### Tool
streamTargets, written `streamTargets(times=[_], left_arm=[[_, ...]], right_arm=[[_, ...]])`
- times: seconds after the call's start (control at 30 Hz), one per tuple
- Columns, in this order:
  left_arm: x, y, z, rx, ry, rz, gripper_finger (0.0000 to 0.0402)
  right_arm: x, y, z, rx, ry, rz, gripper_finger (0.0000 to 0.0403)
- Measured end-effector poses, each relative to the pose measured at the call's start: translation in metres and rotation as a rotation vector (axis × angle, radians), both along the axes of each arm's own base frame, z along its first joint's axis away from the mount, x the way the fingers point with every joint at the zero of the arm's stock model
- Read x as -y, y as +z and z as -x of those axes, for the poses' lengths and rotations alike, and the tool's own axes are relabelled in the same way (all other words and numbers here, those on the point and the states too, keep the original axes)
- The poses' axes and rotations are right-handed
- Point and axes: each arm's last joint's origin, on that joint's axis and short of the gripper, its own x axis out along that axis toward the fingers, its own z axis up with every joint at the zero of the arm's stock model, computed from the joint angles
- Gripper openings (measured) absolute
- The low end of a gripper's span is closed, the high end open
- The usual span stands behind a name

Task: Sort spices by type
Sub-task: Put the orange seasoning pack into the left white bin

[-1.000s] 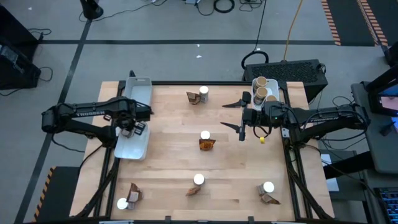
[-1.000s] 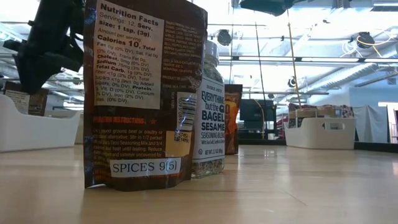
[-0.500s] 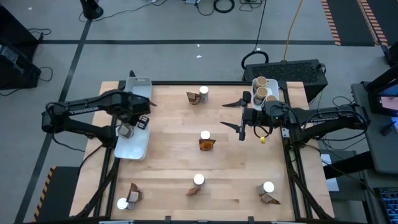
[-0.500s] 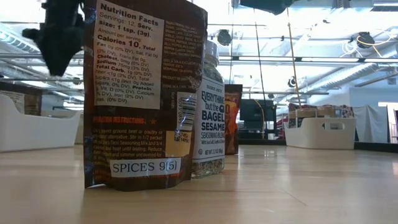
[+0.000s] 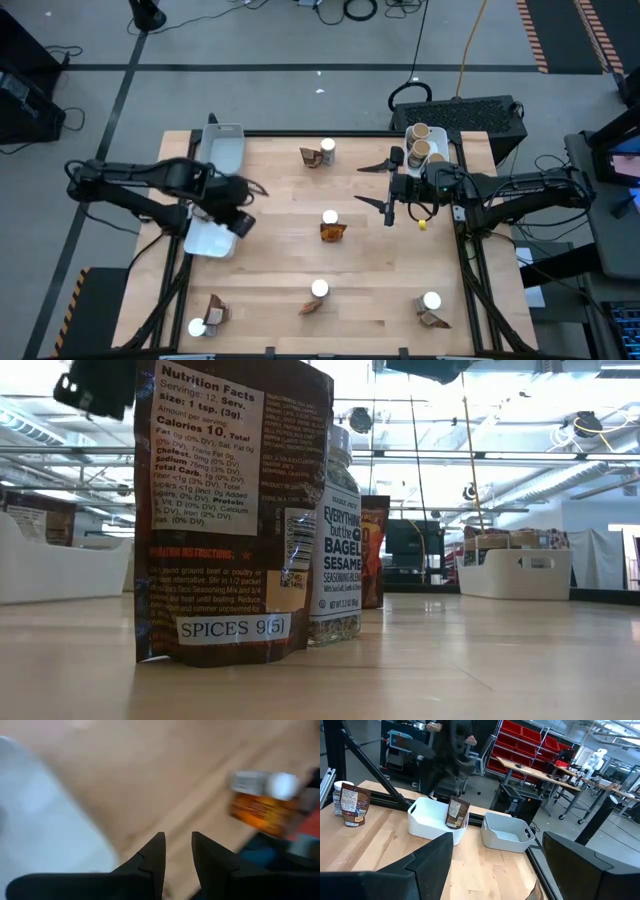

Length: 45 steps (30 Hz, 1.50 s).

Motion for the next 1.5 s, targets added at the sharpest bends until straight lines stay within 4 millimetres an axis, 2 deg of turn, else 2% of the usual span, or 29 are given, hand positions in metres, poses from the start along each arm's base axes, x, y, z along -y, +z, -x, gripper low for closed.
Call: streamTargets(times=[0.17, 0.4, 0.53, 0.67, 0.9, 1.13, 1.5], left_arm=[[0.032, 0.002, 0.001, 0.002, 0.014, 0.094, 0.0101], [0.061, -0.002, 0.022, -0.173, 0.014, 0.126, 0.0098], [0.081, -0.008, 0.026, -0.282, -0.087, 0.194, 0.0094], [0.101, -0.018, 0.022, -0.352, -0.158, 0.212, 0.0093], [0.132, -0.04, 0.004, -0.408, -0.238, 0.248, 0.0093], [0.141, -0.053, -0.004, -0.486, -0.246, 0.264, 0.0102], [0.138, -0.058, 0.0, -0.574, -0.225, 0.234, 0.0187]], right_arm=[[0.0, 0.0, 0.0, 0.0, 0.001, -0.002, 0.0288], [0.0, 0.0, 0.0, 0.001, 0.001, -0.004, 0.0288], [0.0, 0.0, 0.0, 0.002, 0.0, -0.013, 0.0288], [0.0, 0.0, 0.0, 0.002, 0.0, -0.014, 0.0288], [0.0, -0.002, -0.002, -0.006, -0.001, -0.025, 0.0288], [0.0, -0.004, -0.008, 0.008, -0.001, -0.025, 0.0288], [0.0, -0.004, -0.01, 0.017, -0.001, -0.022, 0.0288]])
